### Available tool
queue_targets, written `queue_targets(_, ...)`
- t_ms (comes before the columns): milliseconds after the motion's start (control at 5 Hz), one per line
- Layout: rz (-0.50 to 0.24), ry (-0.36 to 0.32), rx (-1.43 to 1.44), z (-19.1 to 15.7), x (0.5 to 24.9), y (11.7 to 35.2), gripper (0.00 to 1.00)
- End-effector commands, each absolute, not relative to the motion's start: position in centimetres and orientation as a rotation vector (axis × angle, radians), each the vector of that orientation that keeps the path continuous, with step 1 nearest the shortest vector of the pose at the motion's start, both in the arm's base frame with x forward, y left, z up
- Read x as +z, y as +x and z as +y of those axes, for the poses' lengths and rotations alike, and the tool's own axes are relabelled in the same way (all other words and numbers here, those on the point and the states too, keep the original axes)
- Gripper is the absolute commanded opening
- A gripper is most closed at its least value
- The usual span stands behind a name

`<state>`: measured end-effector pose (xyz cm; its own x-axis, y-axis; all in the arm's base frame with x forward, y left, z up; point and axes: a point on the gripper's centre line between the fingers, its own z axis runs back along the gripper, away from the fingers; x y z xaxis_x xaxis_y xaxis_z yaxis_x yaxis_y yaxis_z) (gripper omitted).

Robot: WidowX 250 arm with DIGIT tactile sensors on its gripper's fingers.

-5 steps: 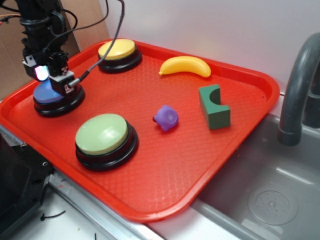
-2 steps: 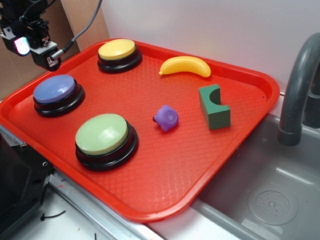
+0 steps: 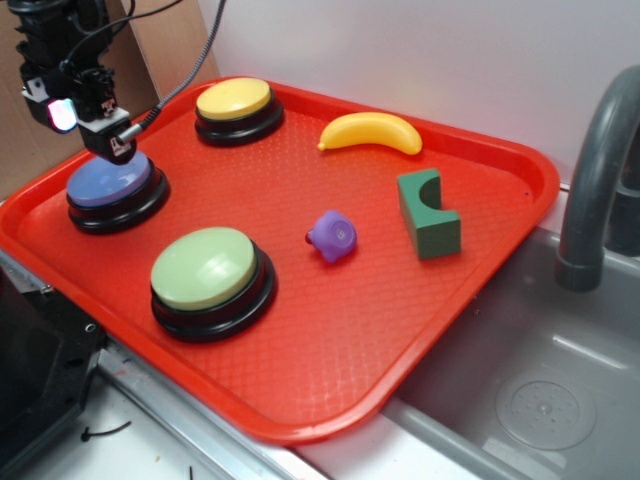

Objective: Push the purple button.

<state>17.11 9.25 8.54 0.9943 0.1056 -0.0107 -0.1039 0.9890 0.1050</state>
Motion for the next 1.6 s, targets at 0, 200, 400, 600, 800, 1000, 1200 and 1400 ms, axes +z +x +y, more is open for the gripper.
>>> queue_targets(0, -0.088, 0.092, 0.134, 9.5, 12.7, 16.6, 1.0)
queue_targets(200, -0.083, 0.085, 0.147, 9.3, 13.9, 16.5, 1.0)
queue_targets(400, -0.087, 0.078, 0.157, 9.0, 14.5, 16.7, 1.0)
queue_targets(600, -0.076, 0.067, 0.155, 8.3, 15.3, 17.4, 1.0)
queue_targets(800, -0.079, 0.069, 0.156, 8.0, 15.8, 17.6, 1.0)
queue_targets(1000, -0.08, 0.07, 0.157, 7.7, 16.6, 17.7, 1.0)
queue_targets(1200, -0.079, 0.061, 0.146, 7.6, 16.9, 17.9, 1.0)
queue_targets(1400, -0.091, 0.076, 0.143, 7.7, 17.3, 17.8, 1.0)
